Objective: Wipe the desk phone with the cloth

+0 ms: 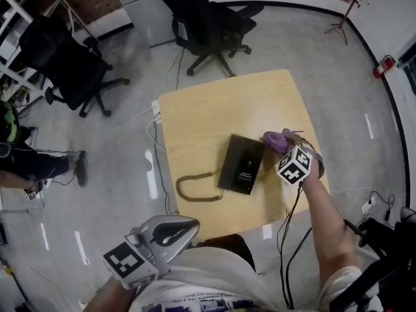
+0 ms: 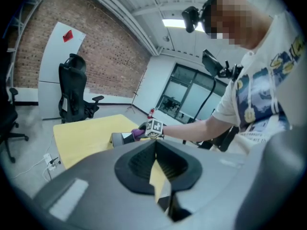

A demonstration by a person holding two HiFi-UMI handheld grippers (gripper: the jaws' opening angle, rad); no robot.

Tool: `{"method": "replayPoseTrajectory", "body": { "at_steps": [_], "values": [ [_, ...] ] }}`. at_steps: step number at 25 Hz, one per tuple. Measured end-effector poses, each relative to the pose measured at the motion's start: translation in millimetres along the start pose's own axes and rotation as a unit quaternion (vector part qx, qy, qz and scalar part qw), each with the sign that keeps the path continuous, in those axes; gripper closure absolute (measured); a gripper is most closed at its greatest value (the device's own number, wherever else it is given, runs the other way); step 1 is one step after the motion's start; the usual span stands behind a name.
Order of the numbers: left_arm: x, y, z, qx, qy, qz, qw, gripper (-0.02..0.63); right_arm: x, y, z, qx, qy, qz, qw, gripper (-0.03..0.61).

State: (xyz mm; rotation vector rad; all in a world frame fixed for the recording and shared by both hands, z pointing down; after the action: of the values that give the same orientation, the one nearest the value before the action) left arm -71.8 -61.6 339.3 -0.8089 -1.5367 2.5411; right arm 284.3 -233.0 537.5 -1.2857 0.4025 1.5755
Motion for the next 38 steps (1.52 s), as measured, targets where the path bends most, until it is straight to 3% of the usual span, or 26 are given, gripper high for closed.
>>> {"method": "replayPoseTrajectory", "body": {
  "at_steps": [4, 10, 13, 20, 27, 38],
  "values": [
    [-4.5, 5.4, -3.3, 0.008, -0.023, 0.003, 0.9997, 0.609, 16.2, -10.0, 27.0, -0.036, 0.008, -0.022, 0.999, 0.420],
    [3.1, 2.1, -3.6, 0.001, -0.044, 0.013, 0.9990, 0.609, 23.1, -0.4, 62.7, -0.020, 0.011, -0.052, 0.998, 0.420],
    [9.8, -3.2, -2.6, -0.016, -0.049, 0.015, 0.9986, 0.609, 22.6, -0.5, 71.6, -0.016, 0.009, -0.043, 0.999, 0.420],
    [23.1, -5.9, -4.1, -0.003, -0.066, 0.016, 0.9977, 0.609, 27.4, -5.0, 112.1, -0.012, 0.012, -0.012, 1.000, 0.420],
    [38.0, -15.2, 2.4, -0.018, -0.088, 0.021, 0.9958, 0.609, 36.9, -9.0, 150.5, -0.025, 0.016, 0.017, 0.999, 0.420],
    [51.9, -22.2, 8.4, -0.011, -0.134, 0.022, 0.9907, 0.609, 70.9, -7.0, 187.5, -0.098, 0.005, 0.038, 0.994, 0.420]
  ]
}}
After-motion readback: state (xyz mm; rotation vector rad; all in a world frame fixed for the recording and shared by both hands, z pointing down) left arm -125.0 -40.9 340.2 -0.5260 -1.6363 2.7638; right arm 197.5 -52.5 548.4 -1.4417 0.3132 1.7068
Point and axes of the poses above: the fingertips, and each gripper's own axes: x backward along the fingers, z to its left, y out of its top, the point moved 10 cm from there along x, backward along the fingers, and after that the axes turned 1 degree about y, right-handed, at the moved point
